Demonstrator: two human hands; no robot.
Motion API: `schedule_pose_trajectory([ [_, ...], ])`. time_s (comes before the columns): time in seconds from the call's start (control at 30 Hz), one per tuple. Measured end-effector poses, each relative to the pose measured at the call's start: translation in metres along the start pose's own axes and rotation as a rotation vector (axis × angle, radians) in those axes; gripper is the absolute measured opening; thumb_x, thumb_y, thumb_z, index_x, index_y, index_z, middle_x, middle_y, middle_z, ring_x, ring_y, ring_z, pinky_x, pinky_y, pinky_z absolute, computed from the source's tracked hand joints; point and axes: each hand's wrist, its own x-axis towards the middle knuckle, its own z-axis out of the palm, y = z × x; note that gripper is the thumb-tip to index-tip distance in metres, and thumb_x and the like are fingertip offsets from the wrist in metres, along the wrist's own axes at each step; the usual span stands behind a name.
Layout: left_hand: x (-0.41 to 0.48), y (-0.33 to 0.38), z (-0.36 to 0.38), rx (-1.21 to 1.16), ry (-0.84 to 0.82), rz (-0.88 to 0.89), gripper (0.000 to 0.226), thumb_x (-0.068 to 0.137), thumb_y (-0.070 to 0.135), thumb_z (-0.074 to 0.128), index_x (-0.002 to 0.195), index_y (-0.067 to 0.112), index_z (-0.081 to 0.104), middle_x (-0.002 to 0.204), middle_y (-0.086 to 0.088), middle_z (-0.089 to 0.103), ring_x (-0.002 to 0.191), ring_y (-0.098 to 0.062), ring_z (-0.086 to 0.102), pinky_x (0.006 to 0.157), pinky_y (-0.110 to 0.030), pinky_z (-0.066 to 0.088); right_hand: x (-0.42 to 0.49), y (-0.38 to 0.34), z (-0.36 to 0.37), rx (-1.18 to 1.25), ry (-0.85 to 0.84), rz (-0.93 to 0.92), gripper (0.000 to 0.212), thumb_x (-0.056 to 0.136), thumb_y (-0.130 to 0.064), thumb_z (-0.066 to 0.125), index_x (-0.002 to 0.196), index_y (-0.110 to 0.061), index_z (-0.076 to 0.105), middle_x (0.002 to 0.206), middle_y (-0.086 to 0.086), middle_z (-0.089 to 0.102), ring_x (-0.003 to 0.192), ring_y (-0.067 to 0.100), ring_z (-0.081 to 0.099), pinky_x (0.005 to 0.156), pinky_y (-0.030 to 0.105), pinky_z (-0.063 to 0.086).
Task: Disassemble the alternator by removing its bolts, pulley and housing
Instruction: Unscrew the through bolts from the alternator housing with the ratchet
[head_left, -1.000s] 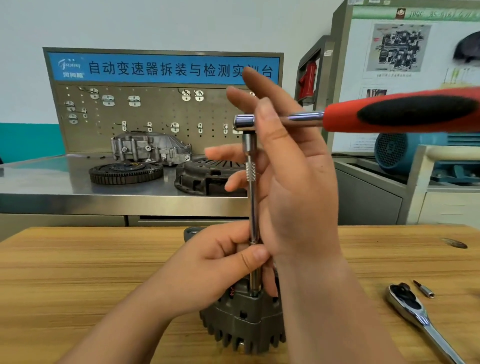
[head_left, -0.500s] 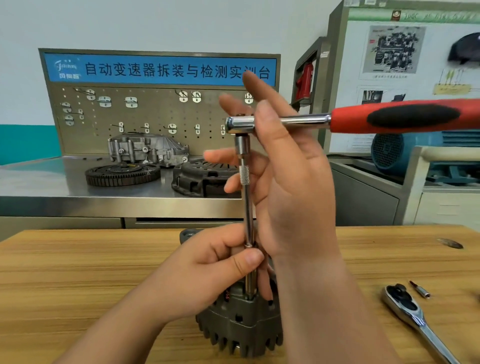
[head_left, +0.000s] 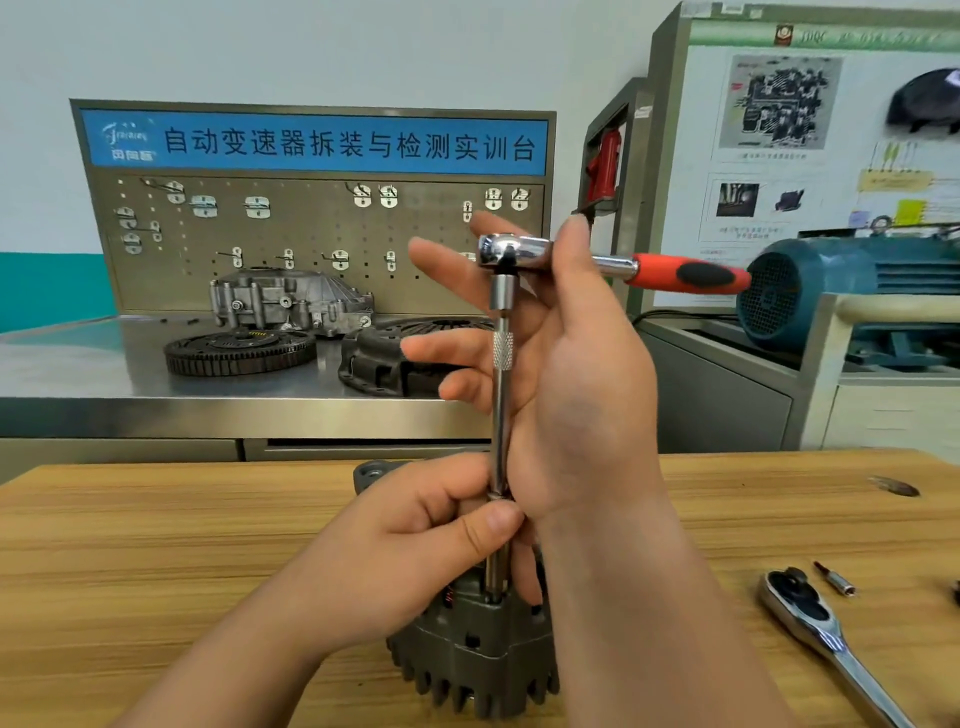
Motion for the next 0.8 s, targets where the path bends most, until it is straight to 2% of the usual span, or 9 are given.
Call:
schedule_pose_trajectory([
  [0.1,0.0000,0.0002,0.0008,-0.020,-0.002,0.009,0.031,0.088,0.045,0.060,0.099,0.017,0.069,0.086,-0.003,0.070,0.082,-0.009,0.067,0.076,-0.019,0.052,-0.0019,0.0016,0.0039,-0.123,0.014,-0.156,0.034,0.099,-0.038,0.041,0.122,-0.020,0.060,0.114,0.008,0.070,0.063,0.016,0.068,0.043,0.019,0.047],
  [0.23,-0.0005,0.0005,0.0007,0.018,0.014,-0.003,0.035,0.090,0.041,0.060,0.105,0.009,0.062,0.090,-0.008,0.069,0.083,-0.010,0.068,0.075,-0.018,0.052,-0.0019,0.0018,0.0057,-0.164,0.003,-0.271,0.030,0.097,-0.027,0.046,0.121,-0.023,0.062,0.122,0.007,0.065,0.069,0.015,0.069,0.045,0.016,0.049],
  [0.37,-0.0014,0.0015,0.0007,0.007,0.014,-0.004,0.042,0.089,0.046,0.058,0.104,0.007,0.063,0.089,-0.012,0.070,0.084,-0.013,0.068,0.076,-0.020,0.052,-0.0014,0.0014,0.0045,-0.053,0.050,-0.153,0.032,0.102,-0.036,0.037,0.119,-0.021,0.059,0.122,0.003,0.067,0.058,0.018,0.069,0.041,0.018,0.046],
  [0.47,-0.0011,0.0007,0.0002,-0.021,-0.004,-0.015,0.041,0.090,0.045,0.057,0.105,0.007,0.063,0.090,-0.013,0.070,0.085,-0.016,0.068,0.076,-0.021,0.053,0.0018,-0.0005,-0.0016,0.006,0.084,-0.026,0.043,0.102,-0.045,0.029,0.112,-0.014,0.056,0.103,0.003,0.075,0.049,0.017,0.066,0.038,0.017,0.043],
  [0.53,-0.0001,-0.0012,0.0004,-0.022,0.001,-0.019,0.042,0.090,0.045,0.058,0.106,0.007,0.063,0.091,-0.019,0.069,0.084,-0.020,0.068,0.077,-0.024,0.054,0.0028,-0.0002,-0.0035,0.015,0.084,-0.006,0.045,0.101,-0.047,0.028,0.112,-0.013,0.056,0.095,0.003,0.076,0.048,0.016,0.065,0.037,0.017,0.043],
  [0.6,0.0002,-0.0029,0.0005,-0.030,0.011,-0.013,0.042,0.089,0.045,0.060,0.108,0.007,0.063,0.094,-0.022,0.068,0.085,-0.022,0.067,0.078,-0.026,0.054,0.0017,0.0014,-0.0018,-0.032,0.092,-0.065,0.042,0.102,-0.044,0.032,0.118,-0.014,0.057,0.100,0.004,0.075,0.052,0.015,0.066,0.039,0.017,0.044],
  [0.7,-0.0006,-0.0036,-0.0001,-0.017,0.023,-0.007,0.044,0.088,0.045,0.062,0.110,0.008,0.061,0.095,-0.025,0.067,0.087,-0.021,0.067,0.079,-0.024,0.054,-0.0003,0.0022,0.0010,-0.156,0.081,-0.231,0.033,0.100,-0.033,0.043,0.126,-0.021,0.059,0.117,0.005,0.070,0.065,0.014,0.069,0.043,0.017,0.047],
  [0.8,-0.0008,-0.0046,-0.0011,0.012,0.031,-0.011,0.046,0.087,0.049,0.062,0.109,0.008,0.062,0.091,-0.029,0.066,0.086,-0.023,0.067,0.079,-0.026,0.054,0.0001,0.0006,0.0018,-0.161,0.053,-0.306,0.030,0.096,-0.025,0.048,0.124,-0.024,0.059,0.126,0.005,0.064,0.073,0.015,0.069,0.044,0.016,0.048],
])
